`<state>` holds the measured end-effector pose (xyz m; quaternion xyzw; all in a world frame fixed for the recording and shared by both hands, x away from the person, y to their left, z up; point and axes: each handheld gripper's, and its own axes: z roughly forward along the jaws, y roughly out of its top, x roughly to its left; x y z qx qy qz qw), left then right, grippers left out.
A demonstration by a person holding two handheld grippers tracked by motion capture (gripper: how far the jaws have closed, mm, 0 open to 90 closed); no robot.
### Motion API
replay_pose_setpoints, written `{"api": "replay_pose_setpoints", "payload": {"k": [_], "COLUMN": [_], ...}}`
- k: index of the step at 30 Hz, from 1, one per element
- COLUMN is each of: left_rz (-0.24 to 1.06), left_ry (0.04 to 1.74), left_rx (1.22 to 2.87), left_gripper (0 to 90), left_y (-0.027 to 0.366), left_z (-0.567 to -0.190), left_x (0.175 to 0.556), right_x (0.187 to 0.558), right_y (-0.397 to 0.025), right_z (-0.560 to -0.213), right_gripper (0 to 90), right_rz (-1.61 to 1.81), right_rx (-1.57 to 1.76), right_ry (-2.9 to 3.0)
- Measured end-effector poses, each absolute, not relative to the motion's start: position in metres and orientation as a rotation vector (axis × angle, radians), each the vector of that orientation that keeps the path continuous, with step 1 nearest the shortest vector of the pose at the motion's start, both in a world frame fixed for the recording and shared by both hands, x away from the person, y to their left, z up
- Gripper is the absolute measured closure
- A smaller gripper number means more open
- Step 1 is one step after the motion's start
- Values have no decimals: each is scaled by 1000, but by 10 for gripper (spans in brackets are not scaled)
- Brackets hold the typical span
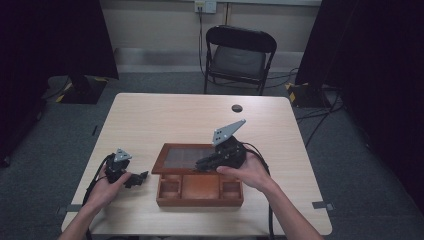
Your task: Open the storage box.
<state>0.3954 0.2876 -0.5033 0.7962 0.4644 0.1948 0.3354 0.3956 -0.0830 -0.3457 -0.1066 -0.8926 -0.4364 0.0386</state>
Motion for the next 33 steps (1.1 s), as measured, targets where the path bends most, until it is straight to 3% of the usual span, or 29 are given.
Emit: {"api": "replay_pose_setpoints", "payload": {"k": [33], "left_rz": [509], "left_ry": [1209], "left_rx": [2083], "left_gripper": [0], "left_y": [288], "left_z": [-503], "left_x": [395], "right_x": [410], "right_y": [-81], "right_z": [-329], "right_gripper": [829], "right_rz": [-1317], "right_rx": [-344], "right_ry": [-2734]}}
